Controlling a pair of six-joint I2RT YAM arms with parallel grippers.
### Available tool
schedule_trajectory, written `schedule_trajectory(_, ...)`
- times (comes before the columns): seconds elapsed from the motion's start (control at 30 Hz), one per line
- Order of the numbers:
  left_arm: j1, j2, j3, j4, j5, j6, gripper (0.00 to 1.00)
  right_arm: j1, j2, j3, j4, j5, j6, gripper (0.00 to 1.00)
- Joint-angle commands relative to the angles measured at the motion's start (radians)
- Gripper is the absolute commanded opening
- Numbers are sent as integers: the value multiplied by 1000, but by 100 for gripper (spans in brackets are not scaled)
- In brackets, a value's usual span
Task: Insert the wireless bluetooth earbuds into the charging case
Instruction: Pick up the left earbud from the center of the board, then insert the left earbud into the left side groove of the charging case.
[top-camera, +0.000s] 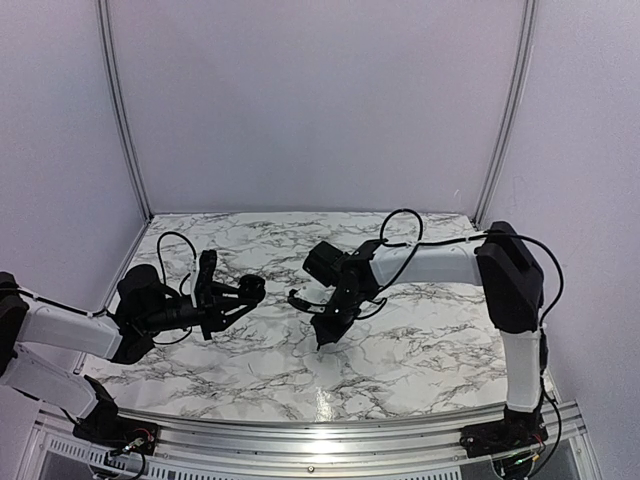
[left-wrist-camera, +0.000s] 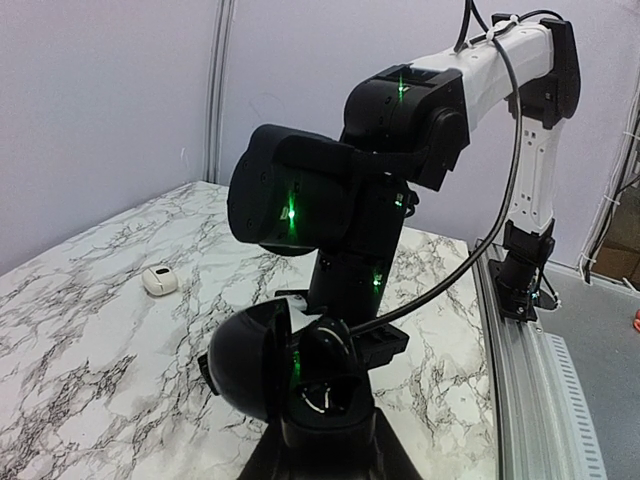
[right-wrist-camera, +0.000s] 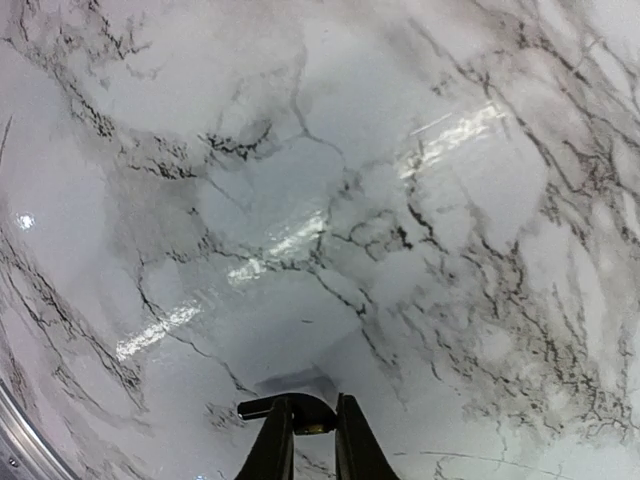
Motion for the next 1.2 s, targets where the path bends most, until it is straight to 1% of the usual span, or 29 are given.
schedule_trajectory(0.0,10,3,-8,54,16,-7,0,-12,-114,-15,61,93,-31,1)
schedule_trajectory(0.23,16,24,2,69,65,4,0,-16,-299,-119,228,207,-94,1)
schedule_trajectory(0.33,16,48,24,80,140,20,0,-11,-405,-183,341,237,-145,1)
schedule_trajectory(0.47,16,81,51,158,250,2,0,14,-551,-274,494,260,-218,2)
schedule_trajectory(0.6,15,106,83,193,328,-32,0,65,-651,-317,575,293,-300,1)
schedule_trajectory(0.77,5,118,111,209,386,-57,0,131,-728,-366,681,278,-377,1)
schedule_trajectory(0.87,-6,112,114,214,396,-59,0,168,-759,-385,744,258,-417,1)
schedule_trajectory(1.0,-24,112,126,216,415,-60,0,218,-774,-390,796,224,-467,1)
schedule_trajectory(1.17,-50,121,141,216,427,-61,0,288,-774,-395,828,218,-522,2)
